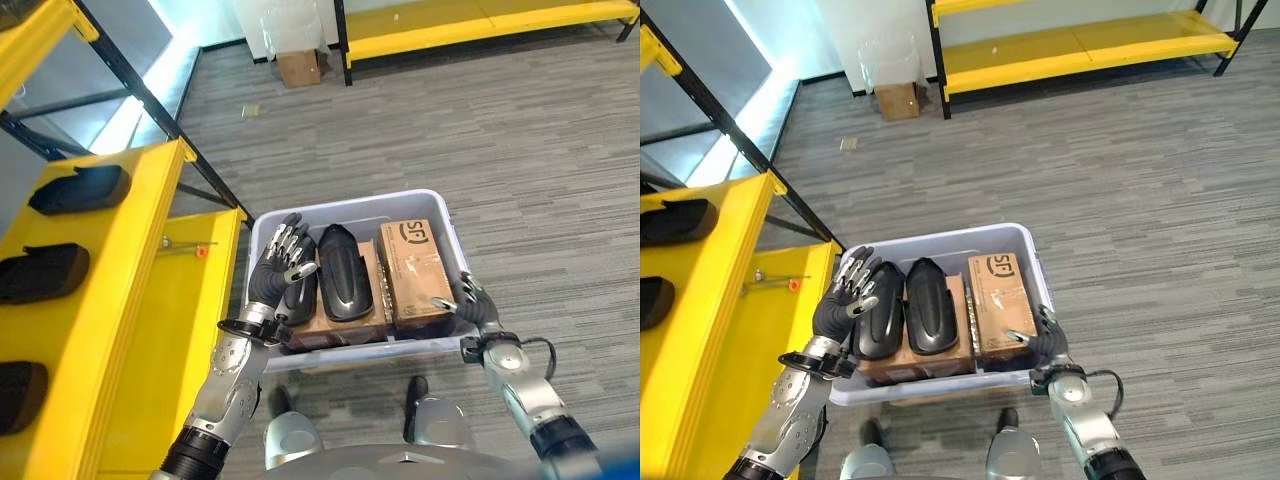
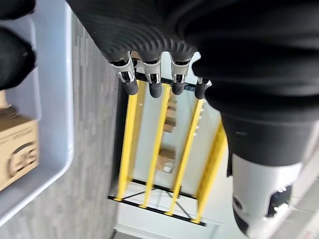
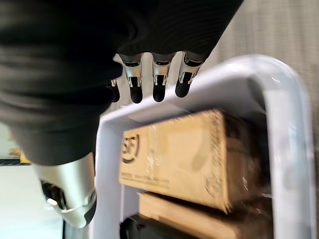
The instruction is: Move parts from the plastic box to the shelf.
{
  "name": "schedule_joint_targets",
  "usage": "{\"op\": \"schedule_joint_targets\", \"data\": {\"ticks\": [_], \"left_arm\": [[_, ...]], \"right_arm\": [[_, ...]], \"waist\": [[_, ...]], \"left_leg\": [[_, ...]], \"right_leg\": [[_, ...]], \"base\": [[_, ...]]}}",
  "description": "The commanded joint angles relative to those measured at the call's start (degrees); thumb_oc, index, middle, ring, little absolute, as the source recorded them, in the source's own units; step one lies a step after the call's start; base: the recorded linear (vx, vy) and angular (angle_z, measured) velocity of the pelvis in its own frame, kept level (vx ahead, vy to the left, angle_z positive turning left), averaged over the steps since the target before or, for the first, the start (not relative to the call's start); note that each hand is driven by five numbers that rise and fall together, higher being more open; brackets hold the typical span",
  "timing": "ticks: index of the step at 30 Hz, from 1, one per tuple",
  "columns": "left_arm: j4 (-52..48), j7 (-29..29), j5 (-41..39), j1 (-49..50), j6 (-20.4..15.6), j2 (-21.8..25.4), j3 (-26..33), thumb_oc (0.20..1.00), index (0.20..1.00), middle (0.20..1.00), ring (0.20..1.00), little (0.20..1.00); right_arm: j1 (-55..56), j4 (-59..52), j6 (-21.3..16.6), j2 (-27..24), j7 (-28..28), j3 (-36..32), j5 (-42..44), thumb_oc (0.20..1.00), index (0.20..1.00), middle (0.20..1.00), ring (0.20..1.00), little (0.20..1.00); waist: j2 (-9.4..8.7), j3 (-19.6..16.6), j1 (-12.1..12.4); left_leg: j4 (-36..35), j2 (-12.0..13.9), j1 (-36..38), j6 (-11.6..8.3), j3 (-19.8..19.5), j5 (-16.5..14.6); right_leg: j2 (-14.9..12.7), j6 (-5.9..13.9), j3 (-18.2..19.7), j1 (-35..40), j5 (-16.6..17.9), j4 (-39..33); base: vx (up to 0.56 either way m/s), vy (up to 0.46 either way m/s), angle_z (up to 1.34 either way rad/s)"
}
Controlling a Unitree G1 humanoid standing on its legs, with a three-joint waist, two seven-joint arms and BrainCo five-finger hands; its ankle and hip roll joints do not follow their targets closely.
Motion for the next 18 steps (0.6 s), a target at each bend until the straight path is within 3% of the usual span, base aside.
{"op": "schedule_joint_targets", "data": {"ticks": [1, 6, 8, 13, 18], "left_arm": [[-4.8, -1.2, -0.1, 0.6, -0.5, 4.9, 0.8, 1.0, 1.0, 1.0, 1.0, 1.0], [-7.1, 1.4, 1.5, 2.1, -1.3, 6.3, -0.3, 1.0, 1.0, 1.0, 1.0, 1.0], [-8.1, 0.9, 0.9, 2.7, -0.9, 6.6, 0.0, 1.0, 1.0, 1.0, 1.0, 1.0], [-9.1, 0.3, -0.1, 2.9, 0.3, 6.9, 0.0, 1.0, 1.0, 1.0, 1.0, 1.0], [-9.2, -0.5, -0.1, 1.7, 1.3, 6.7, -0.9, 1.0, 1.0, 1.0, 1.0, 1.0]], "right_arm": [[-3.5, -3.4, -1.2, 5.5, -3.0, 0.1, 0.8, 1.0, 1.0, 1.0, 1.0, 1.0], [-3.5, -3.9, -0.4, 7.4, -1.9, 0.5, -1.2, 1.0, 1.0, 1.0, 1.0, 1.0], [-4.0, -4.3, -2.5, 7.3, -1.5, 0.6, -2.6, 1.0, 1.0, 1.0, 1.0, 1.0], [-5.7, -6.0, -3.4, 5.8, -0.6, 0.9, -3.6, 1.0, 1.0, 1.0, 1.0, 1.0], [-8.6, -5.0, -2.0, 5.3, -1.4, 0.7, -2.7, 1.0, 1.0, 1.0, 1.0, 1.0]], "waist": [[-5.19, 1.6, 2.0], [-6.4, 2.0, 3.0], [-6.79, 2.2, 4.2], [-6.77, 2.4, 5.2], [-6.58, 3.2, 6.1]], "left_leg": [[-1.0, -3.3, 3.0, 1.22, -0.7, -1.1], [-0.4, -4.9, 4.0, 2.66, -0.9, -4.4], [-0.4, -4.7, 3.2, 2.8, -1.1, -4.3], [-0.3, -4.0, 2.0, 2.19, -1.9, -3.6], [1.0, -3.6, 0.7, 1.94, -2.9, -3.7]], "right_leg": [[-6.7, 4.87, 0.1, 1.2, 5.6, -1.8], [-6.8, 6.69, 0.4, 2.0, 7.0, -4.8], [-6.8, 6.58, -0.2, 2.2, 6.5, -5.0], [-6.4, 5.97, -0.7, 1.9, 5.2, -4.0], [-6.3, 5.29, -0.9, 1.1, 3.9, -1.8]], "base": [[0.13, 0.107, 0.47], [0.09, 0.03, 0.18], [0.06, -0.039, -0.03], [0.01, -0.006, -0.01], [-0.01, -0.009, 0.04]]}}
